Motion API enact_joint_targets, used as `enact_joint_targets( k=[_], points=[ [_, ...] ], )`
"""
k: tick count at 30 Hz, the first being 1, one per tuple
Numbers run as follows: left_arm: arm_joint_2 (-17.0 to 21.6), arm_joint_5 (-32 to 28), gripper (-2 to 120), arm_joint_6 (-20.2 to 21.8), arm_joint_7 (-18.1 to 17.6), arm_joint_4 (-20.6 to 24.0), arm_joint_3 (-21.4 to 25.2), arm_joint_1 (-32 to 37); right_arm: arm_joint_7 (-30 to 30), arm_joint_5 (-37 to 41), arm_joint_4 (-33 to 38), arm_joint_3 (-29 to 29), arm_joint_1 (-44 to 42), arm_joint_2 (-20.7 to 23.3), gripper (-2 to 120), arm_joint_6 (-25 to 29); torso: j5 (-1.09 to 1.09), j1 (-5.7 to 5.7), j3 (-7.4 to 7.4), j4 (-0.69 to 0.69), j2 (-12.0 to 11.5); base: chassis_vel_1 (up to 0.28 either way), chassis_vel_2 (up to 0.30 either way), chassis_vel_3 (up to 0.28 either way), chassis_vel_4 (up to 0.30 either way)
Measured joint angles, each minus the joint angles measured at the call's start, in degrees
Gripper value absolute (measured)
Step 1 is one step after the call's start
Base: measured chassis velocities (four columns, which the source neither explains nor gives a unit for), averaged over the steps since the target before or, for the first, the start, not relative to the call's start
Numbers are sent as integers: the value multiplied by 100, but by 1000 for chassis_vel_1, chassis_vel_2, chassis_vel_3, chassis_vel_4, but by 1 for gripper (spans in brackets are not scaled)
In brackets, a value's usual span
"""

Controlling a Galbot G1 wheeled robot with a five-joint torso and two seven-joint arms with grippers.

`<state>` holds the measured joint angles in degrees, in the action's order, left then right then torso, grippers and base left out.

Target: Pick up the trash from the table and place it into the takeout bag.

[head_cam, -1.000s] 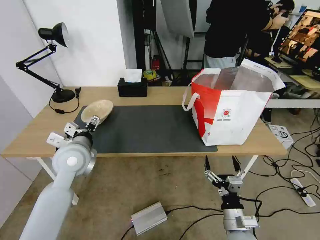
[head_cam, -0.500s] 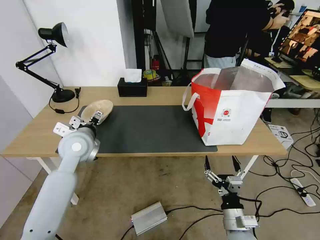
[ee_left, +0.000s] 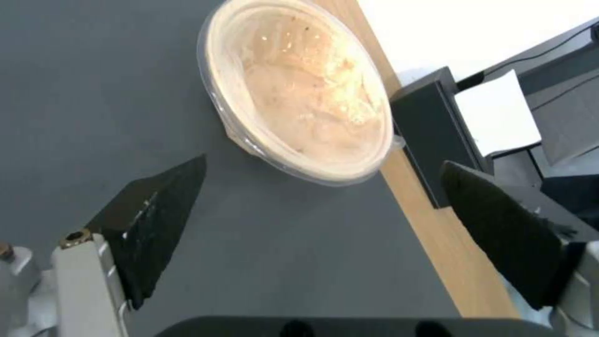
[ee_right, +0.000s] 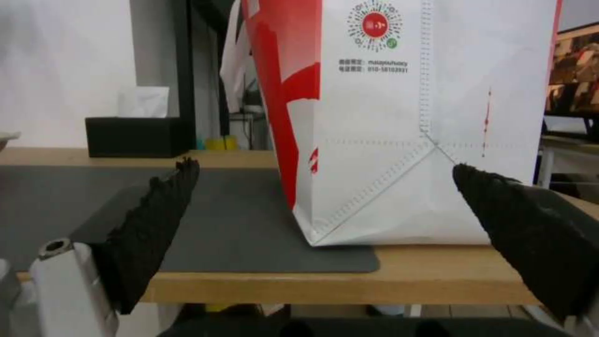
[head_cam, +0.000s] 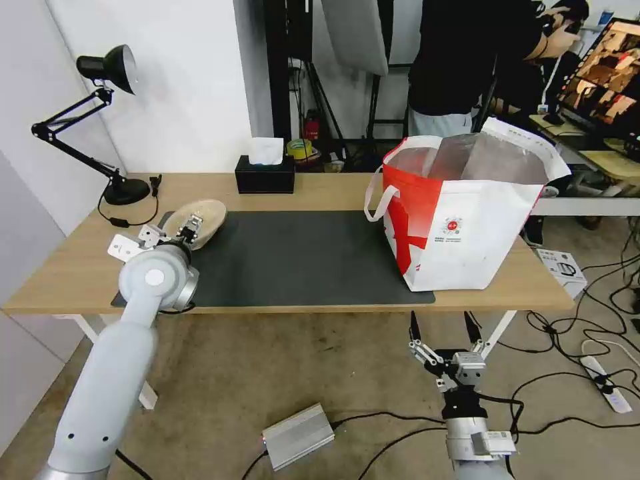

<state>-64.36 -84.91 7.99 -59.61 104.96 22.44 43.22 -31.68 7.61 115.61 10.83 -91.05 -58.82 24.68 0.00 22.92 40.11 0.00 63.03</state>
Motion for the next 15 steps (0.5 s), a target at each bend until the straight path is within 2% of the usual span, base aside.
enact_joint_targets(
  k=[10,15],
  points=[
    [-9,-61,100,-2,22,-133,86,-89,0,0,0,0,0,0,100,0,0,0,0,0,0,0,0,0,0],
    [82,-167,100,-8,54,-367,100,-232,0,0,0,0,0,0,100,0,0,-1,0,0,0,0,0,0,0]
  ],
)
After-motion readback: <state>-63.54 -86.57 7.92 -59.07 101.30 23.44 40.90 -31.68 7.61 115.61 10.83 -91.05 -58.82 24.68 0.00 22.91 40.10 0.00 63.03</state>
